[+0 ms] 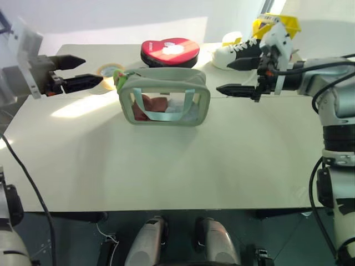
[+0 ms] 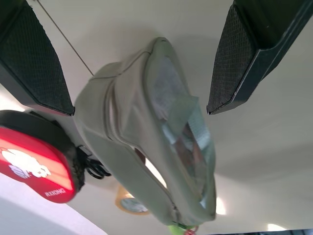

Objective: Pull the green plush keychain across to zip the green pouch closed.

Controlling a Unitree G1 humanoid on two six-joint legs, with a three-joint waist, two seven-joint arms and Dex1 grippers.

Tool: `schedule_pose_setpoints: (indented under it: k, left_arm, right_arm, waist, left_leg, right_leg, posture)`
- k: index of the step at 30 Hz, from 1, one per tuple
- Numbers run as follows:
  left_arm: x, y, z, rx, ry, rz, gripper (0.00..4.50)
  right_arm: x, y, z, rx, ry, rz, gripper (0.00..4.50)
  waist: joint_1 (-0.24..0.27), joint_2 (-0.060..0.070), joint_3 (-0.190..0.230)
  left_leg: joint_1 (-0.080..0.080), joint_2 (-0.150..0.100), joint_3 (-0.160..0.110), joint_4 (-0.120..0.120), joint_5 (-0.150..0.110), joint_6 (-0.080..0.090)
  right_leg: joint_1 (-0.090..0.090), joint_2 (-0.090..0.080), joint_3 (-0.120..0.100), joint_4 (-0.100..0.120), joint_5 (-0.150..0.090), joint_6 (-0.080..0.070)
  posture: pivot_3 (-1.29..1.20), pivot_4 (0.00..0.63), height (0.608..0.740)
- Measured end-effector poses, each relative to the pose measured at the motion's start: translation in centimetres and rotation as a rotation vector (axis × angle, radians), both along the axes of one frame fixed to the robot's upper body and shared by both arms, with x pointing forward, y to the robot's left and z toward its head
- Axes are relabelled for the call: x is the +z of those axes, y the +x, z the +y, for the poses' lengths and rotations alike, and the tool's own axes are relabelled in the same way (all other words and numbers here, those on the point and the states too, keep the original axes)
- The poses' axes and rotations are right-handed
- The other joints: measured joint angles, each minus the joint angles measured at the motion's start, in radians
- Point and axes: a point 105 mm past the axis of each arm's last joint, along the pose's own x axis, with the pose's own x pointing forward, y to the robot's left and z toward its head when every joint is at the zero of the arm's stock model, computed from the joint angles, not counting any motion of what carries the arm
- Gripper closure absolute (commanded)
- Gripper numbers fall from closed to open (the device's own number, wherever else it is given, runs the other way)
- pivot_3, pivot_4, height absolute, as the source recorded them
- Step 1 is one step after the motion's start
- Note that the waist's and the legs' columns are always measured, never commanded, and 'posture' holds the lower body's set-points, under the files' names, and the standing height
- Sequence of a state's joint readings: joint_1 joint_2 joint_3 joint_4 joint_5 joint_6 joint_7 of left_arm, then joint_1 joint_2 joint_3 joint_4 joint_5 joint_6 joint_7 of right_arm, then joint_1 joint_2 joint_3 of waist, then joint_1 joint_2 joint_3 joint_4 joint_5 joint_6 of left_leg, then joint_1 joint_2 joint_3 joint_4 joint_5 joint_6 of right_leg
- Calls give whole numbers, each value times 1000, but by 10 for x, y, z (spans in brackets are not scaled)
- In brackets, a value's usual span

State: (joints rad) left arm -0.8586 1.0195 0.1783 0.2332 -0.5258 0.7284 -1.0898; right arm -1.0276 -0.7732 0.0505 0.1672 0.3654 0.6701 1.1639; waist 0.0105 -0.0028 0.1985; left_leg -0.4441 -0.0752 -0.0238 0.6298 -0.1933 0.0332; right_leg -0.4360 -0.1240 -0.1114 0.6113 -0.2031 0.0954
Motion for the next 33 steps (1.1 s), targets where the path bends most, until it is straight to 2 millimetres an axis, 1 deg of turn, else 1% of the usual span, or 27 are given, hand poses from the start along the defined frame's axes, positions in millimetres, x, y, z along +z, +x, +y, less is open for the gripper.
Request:
schedule_pose_setpoints:
  k: [7, 12, 14, 17, 18, 20, 22, 24, 25, 28, 30, 32, 33]
  left_arm:
    - [-2, 2, 2, 16, 11, -1, 39]
    - [-2, 1, 1, 1, 26, -4, 39]
    - [-6, 1, 3, 6, 33, 4, 39]
    - [-12, 2, 4, 11, 44, 12, 39]
    - [-13, 2, 3, 11, 44, 15, 39]
    - [-16, 2, 4, 14, 48, 20, 39]
    - [-21, 1, 4, 15, 53, 29, 39]
    - [-25, 0, 4, 24, 58, 35, 0]
    - [-26, -1, 4, 27, 62, 34, 0]
    - [-29, -4, 4, 37, 62, 34, 0]
    - [-29, -5, 5, 48, 57, 35, 0]
    - [-29, -6, 6, 62, 49, 33, 0]
    - [-30, -6, 7, 72, 43, 33, 0]
  right_arm:
    - [-1, 3, 3, -10, -6, -17, 0]
    - [-7, 6, 18, 28, -30, -56, 0]
    - [-9, 9, 34, 54, -44, -95, 0]
    - [-11, 14, 72, 117, -35, -128, 0]
    - [-11, 15, 81, 130, -44, -143, 0]
    - [-13, 20, 93, 140, -55, -163, 0]
    - [-20, 26, 102, 146, -78, -165, 0]
    - [-33, 34, 104, 141, -127, -163, 522]
    - [-40, 38, 104, 134, -145, -155, 853]
    - [-53, 43, 101, 135, -178, -136, 2367]
    - [-54, 45, 99, 138, -191, -144, 3393]
    - [-51, 45, 102, 150, -198, -161, 4433]
    - [-51, 44, 104, 158, -202, -167, 4433]
  waist:
    - [0, 0, 0]
    - [-2, 0, 0]
    - [-7, 0, 0]
    - [-21, 0, 0]
    - [-23, 0, 0]
    - [-25, 0, 0]
    - [-23, 0, 0]
    - [-22, -1, 0]
    - [-23, -1, 0]
    - [-25, -1, 0]
    - [-26, -1, 0]
    - [-28, -1, 0]
    - [-29, -1, 0]
  left_leg:
    - [0, 0, 1, 0, 0, -1]
    - [0, 0, 1, 0, 0, 0]
    - [1, 0, 2, 0, 1, 0]
    - [1, 1, 2, 0, 2, -1]
    - [1, 1, 2, 0, 2, -1]
    - [1, 1, 2, 0, 3, -1]
    - [1, 1, 2, 0, 3, -1]
    - [1, 1, 2, 1, 3, -1]
    - [1, 0, 2, 1, 3, -1]
    - [1, 0, 2, 0, 3, -1]
    - [1, 1, 2, 0, 3, -2]
    - [1, 1, 2, 0, 4, -3]
    - [1, 2, 2, 0, 4, -3]
  right_leg:
    - [0, 0, 1, 1, 1, -2]
    - [-1, 0, 1, 1, 2, -3]
    - [-1, 0, 1, 2, 2, -3]
    - [-2, 1, 2, 4, 3, -4]
    - [-2, 1, 3, 4, 3, -4]
    - [-2, 2, 3, 4, 3, -4]
    - [-2, 2, 3, 4, 3, -4]
    - [-2, 2, 3, 4, 3, -4]
    - [-2, 2, 4, 4, 3, -4]
    - [-3, 3, 6, 4, 3, -5]
    - [-3, 4, 6, 5, 3, -5]
    - [-3, 4, 7, 5, 3, -5]
    - [-3, 4, 7, 6, 3, -5]
  posture:
    - [0, 150, 740]
    - [0, 150, 740]
    - [0, 150, 740]
    - [0, 150, 740]
    - [0, 150, 740]
    - [0, 150, 740]
    - [0, 150, 740]
    - [0, 150, 740]
    - [0, 150, 740]
    - [0, 150, 740]
    - [0, 150, 740]
    - [0, 150, 740]
    - [0, 150, 740]
